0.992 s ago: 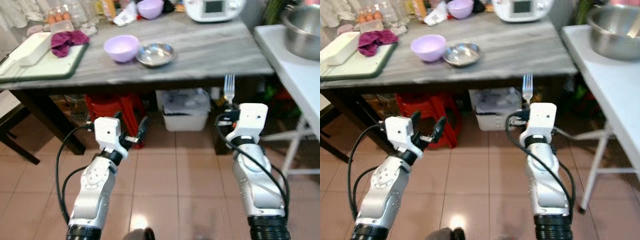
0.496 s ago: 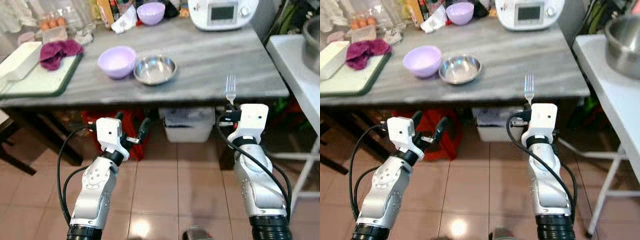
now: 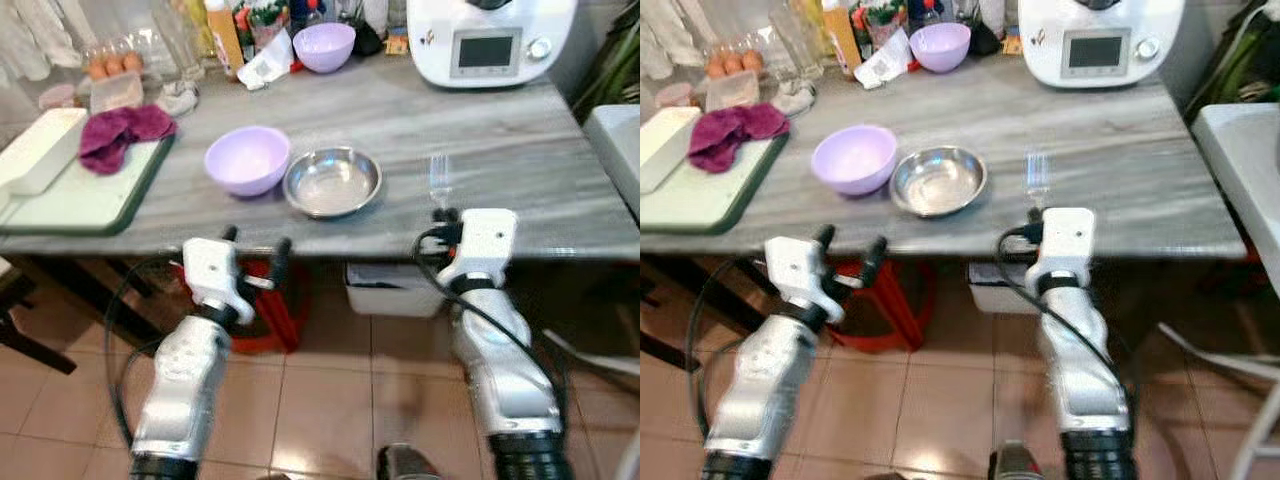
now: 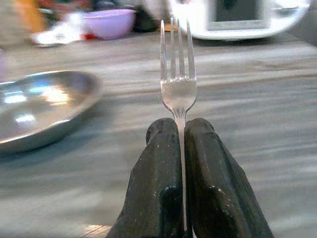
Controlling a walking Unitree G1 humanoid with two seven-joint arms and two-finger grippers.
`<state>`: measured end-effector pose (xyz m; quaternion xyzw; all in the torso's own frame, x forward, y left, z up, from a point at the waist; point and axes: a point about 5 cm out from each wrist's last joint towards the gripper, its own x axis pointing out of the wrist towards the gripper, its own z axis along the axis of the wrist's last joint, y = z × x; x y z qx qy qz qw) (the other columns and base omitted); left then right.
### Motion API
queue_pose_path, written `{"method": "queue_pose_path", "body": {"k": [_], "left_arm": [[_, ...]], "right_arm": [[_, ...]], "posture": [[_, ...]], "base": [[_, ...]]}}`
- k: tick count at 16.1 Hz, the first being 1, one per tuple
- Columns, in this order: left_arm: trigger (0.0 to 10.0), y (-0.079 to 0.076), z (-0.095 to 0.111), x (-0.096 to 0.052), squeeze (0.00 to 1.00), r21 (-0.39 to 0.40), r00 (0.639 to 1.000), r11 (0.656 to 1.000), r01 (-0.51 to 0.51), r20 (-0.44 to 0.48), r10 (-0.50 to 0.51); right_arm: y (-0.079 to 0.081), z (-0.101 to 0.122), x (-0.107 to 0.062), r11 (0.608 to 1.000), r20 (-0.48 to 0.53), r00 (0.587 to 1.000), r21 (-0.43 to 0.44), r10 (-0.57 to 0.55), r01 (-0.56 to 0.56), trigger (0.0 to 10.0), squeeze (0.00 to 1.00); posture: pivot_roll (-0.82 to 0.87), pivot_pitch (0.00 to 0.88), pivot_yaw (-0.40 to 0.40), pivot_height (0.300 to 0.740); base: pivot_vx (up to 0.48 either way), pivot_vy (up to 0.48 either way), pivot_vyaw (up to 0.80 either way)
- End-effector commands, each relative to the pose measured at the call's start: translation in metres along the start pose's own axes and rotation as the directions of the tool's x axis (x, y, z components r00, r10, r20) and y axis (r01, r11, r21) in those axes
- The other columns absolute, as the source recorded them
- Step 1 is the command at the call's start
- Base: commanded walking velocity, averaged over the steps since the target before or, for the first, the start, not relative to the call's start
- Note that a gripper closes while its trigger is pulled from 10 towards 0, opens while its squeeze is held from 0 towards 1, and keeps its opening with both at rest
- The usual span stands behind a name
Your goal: Setting the table
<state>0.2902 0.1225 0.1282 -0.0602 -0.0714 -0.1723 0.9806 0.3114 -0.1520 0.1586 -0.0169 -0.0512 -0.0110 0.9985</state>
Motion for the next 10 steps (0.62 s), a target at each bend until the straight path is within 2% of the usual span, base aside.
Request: {"method": "queue_pose_path", "body": {"k": [1,2,4,6,8,10], "left_arm": [[10.0,0.008,0.002,-0.004,0.00,0.032,1.000,0.999,-0.016,-0.008,0.017],[10.0,0.009,0.000,-0.006,0.00,0.032,1.000,0.999,-0.011,-0.012,0.012],[10.0,0.009,0.002,-0.010,0.00,0.027,1.000,1.000,0.008,-0.002,-0.008],[10.0,0.014,-0.005,-0.024,0.00,0.058,0.999,0.998,0.019,-0.034,-0.017],[10.0,0.012,-0.013,-0.038,0.00,0.078,0.995,0.995,0.067,-0.072,-0.062],[10.0,0.013,-0.016,-0.044,0.00,0.071,0.994,0.995,0.077,-0.085,-0.070]], "right_arm": [[0.005,0.004,0.000,1.000,0.018,1.000,0.008,0.012,-0.012,10.0,0.00],[0.005,0.003,-0.001,1.000,0.016,1.000,0.008,0.013,-0.014,10.0,0.00],[0.005,0.003,-0.002,1.000,0.016,1.000,0.007,0.014,-0.015,10.0,0.00],[0.003,0.001,-0.003,1.000,0.011,1.000,0.004,0.010,-0.010,10.0,0.00],[0.002,0.000,-0.003,1.000,0.007,1.000,0.001,0.012,-0.012,10.0,0.00],[0.001,-0.002,-0.003,1.000,0.000,1.000,0.002,0.012,-0.012,10.0,0.00]], "posture": [[-0.09,0.166,0.102,0.740],[-0.09,0.166,0.102,0.740],[-0.09,0.166,0.102,0.740],[-0.09,0.168,0.101,0.740],[-0.09,0.171,0.098,0.740],[-0.09,0.171,0.094,0.740]], "base": [[0.371,0.000,0.00],[0.349,0.000,0.00],[0.000,0.000,0.00],[0.000,0.000,0.00],[0.000,0.000,0.00],[0.000,0.000,0.00]]}}
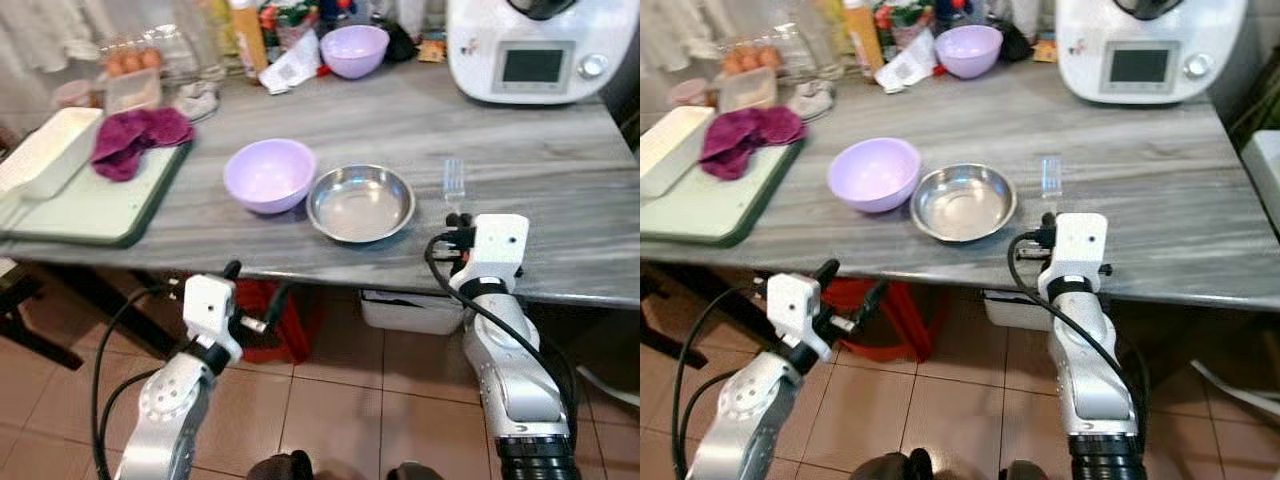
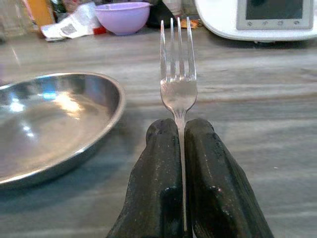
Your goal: Setting the table
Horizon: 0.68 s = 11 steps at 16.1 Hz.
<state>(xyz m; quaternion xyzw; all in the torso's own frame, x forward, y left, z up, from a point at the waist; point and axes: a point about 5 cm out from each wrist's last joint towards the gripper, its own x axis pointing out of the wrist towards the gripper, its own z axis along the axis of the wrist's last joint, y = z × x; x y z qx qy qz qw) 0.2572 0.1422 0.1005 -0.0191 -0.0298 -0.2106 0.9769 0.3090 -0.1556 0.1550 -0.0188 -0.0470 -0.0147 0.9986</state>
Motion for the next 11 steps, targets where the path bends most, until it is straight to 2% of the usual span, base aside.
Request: {"method": "queue_pose_path", "body": {"k": [1,3,6,9,11], "left_arm": [[10.0,0.004,0.003,-0.004,0.00,0.010,1.000,1.000,-0.001,0.011,0.001],[10.0,0.002,0.003,-0.004,0.00,0.011,1.000,1.000,0.025,0.012,-0.025],[10.0,0.000,0.002,-0.003,0.00,0.020,0.997,0.997,0.077,0.001,-0.077],[10.0,0.005,-0.001,-0.003,0.00,0.025,0.997,0.997,0.071,-0.005,-0.071],[10.0,0.008,-0.002,-0.001,0.00,0.021,0.998,0.998,0.065,-0.004,-0.065]], "right_arm": [[0.005,0.000,-0.001,1.000,0.002,1.000,0.007,0.019,-0.019,10.0,0.00],[0.003,-0.001,0.000,1.000,-0.004,1.000,0.004,0.024,-0.024,10.0,0.00],[-0.009,0.000,0.010,1.000,-0.017,1.000,0.000,0.010,-0.010,10.0,0.00],[-0.022,-0.001,0.017,1.000,-0.056,0.998,0.019,-0.024,0.025,10.0,0.00],[-0.023,0.000,0.021,0.999,-0.061,0.998,0.031,-0.022,0.024,10.0,0.00]], "posture": [[-0.09,0.171,0.094,0.740],[-0.09,0.172,0.089,0.740],[-0.09,0.173,0.086,0.740],[-0.09,0.176,0.092,0.740],[-0.09,0.177,0.098,0.740]], "base": [[0.000,0.000,0.00],[0.000,0.000,0.00],[0.000,0.000,0.00],[0.000,0.000,0.00],[0.000,0.000,0.00]]}}
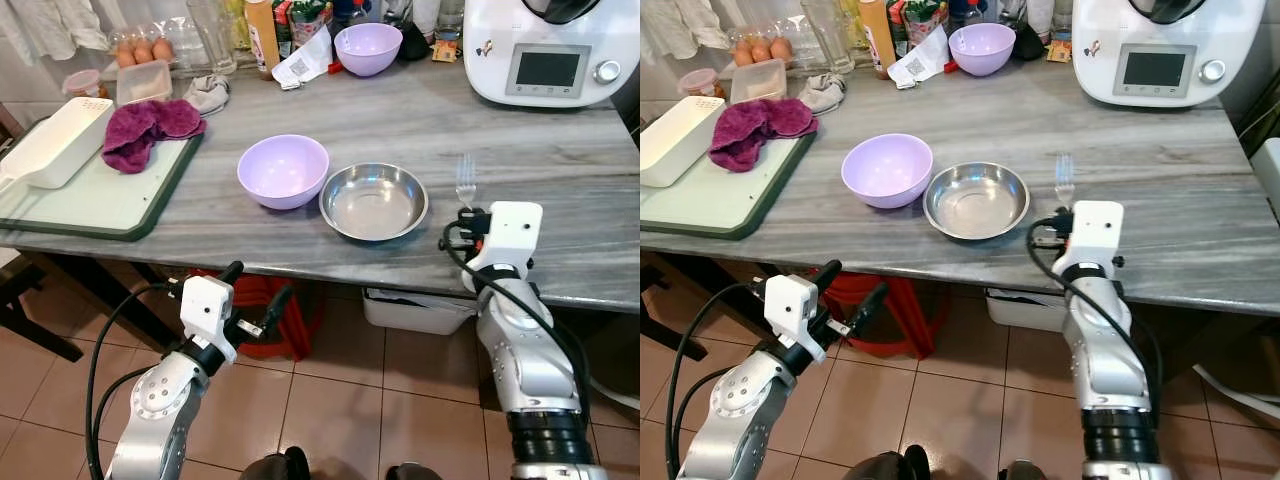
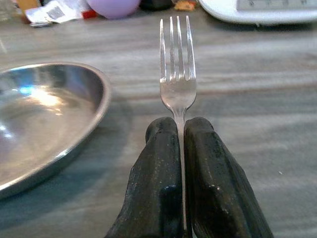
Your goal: Setting the table
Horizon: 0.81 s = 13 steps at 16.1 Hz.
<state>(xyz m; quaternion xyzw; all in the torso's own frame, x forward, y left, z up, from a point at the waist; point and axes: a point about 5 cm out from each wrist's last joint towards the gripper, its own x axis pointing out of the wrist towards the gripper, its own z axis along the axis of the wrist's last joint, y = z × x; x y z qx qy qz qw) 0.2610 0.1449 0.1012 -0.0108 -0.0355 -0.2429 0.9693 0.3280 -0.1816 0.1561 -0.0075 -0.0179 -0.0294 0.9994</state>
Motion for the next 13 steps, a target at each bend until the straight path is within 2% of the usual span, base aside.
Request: {"method": "queue_pose_path", "body": {"k": [1,5,9,13], "left_arm": [[10.0,0.001,-0.002,-0.002,0.00,0.002,1.000,1.000,0.007,-0.008,-0.007],[10.0,-0.001,-0.003,0.003,0.00,0.001,0.999,0.999,0.048,-0.003,-0.048],[10.0,-0.013,0.004,0.007,0.00,-0.018,0.992,0.992,0.121,0.031,-0.120],[10.0,-0.018,0.010,0.010,0.00,-0.032,0.986,0.988,0.154,0.069,-0.152]], "right_arm": [[0.004,0.003,0.004,1.000,0.004,1.000,0.020,0.014,-0.014,10.0,0.00],[0.012,-0.003,0.011,0.998,-0.017,0.999,0.044,0.034,-0.034,10.0,0.00],[0.012,-0.005,0.019,0.995,-0.032,0.999,0.095,0.026,-0.023,10.0,0.00],[0.013,-0.007,0.021,0.992,-0.040,0.999,0.121,0.022,-0.017,10.0,0.00]], "posture": [[-0.09,0.177,0.102,0.740],[-0.08,0.176,0.111,0.740],[-0.08,0.176,0.117,0.740],[-0.08,0.176,0.121,0.740]], "base": [[0.000,0.000,0.00],[0.000,0.000,0.00],[0.000,0.000,0.00],[0.000,0.000,0.00]]}}
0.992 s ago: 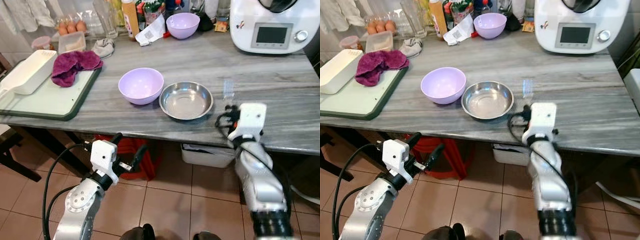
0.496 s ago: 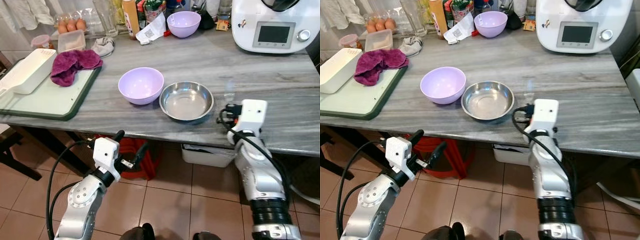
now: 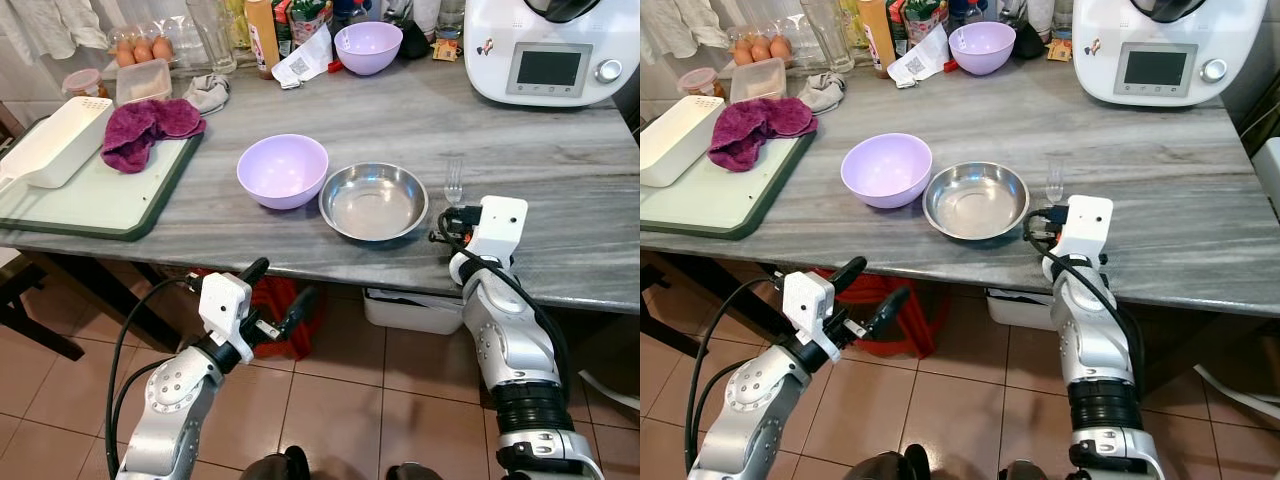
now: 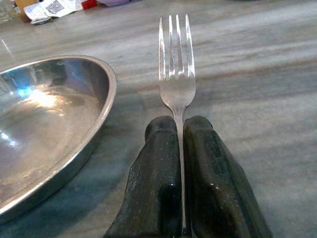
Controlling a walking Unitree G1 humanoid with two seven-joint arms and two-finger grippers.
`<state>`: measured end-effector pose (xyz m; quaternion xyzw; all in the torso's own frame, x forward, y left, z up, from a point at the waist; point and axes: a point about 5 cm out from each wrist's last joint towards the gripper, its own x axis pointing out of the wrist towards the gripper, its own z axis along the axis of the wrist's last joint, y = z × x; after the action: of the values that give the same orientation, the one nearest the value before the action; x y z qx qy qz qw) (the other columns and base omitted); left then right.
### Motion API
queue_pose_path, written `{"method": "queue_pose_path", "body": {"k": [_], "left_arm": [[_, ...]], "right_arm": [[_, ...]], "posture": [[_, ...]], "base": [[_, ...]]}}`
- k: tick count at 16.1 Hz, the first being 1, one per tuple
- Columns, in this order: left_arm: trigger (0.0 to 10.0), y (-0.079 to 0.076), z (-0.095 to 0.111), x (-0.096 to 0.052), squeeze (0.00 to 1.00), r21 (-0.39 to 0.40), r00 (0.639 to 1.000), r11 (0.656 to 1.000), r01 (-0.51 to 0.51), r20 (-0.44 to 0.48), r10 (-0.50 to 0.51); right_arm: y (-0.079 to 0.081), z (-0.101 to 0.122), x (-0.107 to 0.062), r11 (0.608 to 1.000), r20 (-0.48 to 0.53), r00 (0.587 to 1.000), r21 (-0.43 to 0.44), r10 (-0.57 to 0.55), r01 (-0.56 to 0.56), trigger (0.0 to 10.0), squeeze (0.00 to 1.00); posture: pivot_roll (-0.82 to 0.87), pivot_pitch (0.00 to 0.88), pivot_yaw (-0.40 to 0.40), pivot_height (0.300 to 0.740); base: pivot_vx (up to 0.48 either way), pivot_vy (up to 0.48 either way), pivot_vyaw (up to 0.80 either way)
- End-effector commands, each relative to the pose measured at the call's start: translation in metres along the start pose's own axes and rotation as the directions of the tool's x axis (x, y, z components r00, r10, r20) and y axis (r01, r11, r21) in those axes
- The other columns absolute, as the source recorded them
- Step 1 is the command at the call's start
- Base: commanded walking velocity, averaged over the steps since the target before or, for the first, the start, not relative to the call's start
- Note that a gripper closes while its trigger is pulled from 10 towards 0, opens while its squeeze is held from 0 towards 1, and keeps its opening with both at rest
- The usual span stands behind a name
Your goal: Setting the table
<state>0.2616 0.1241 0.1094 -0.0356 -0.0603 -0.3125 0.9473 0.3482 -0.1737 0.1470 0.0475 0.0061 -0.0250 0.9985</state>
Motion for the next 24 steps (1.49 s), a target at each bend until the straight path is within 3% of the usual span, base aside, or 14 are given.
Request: {"method": "queue_pose_path", "body": {"k": [1,10,16,17,24], "left_arm": [[10.0,0.000,0.005,0.000,0.00,0.008,1.000,1.000,0.007,0.012,-0.007],[10.0,-0.002,0.006,0.004,0.00,0.007,1.000,1.000,0.020,0.011,-0.020],[10.0,-0.005,0.006,0.005,0.00,0.000,0.999,0.999,0.035,0.008,-0.035],[10.0,-0.006,0.006,0.005,0.00,0.000,0.999,0.999,0.037,0.011,-0.037],[10.0,-0.005,0.004,0.004,0.00,-0.004,1.000,1.000,0.031,0.004,-0.031]], "right_arm": [[0.003,0.001,0.001,1.000,0.004,1.000,0.020,0.009,-0.009,10.0,0.00],[-0.001,-0.004,0.006,0.995,-0.029,1.000,0.103,-0.007,0.010,10.0,0.00],[0.004,-0.008,0.009,0.994,-0.049,0.999,0.110,0.020,-0.014,10.0,0.00],[0.005,-0.010,0.008,0.993,-0.056,0.998,0.117,0.024,-0.017,10.0,1.00],[0.002,-0.008,0.008,0.992,-0.048,0.999,0.125,0.009,-0.003,10.0,1.00]], "posture": [[-0.08,0.176,0.121,0.740],[-0.08,0.171,0.123,0.740],[-0.08,0.173,0.121,0.740],[-0.08,0.172,0.121,0.740],[-0.08,0.171,0.123,0.740]], "base": [[0.000,0.000,0.00],[0.000,0.000,0.00],[0.000,0.000,0.00],[0.000,0.000,0.00],[0.000,0.000,0.00]]}}
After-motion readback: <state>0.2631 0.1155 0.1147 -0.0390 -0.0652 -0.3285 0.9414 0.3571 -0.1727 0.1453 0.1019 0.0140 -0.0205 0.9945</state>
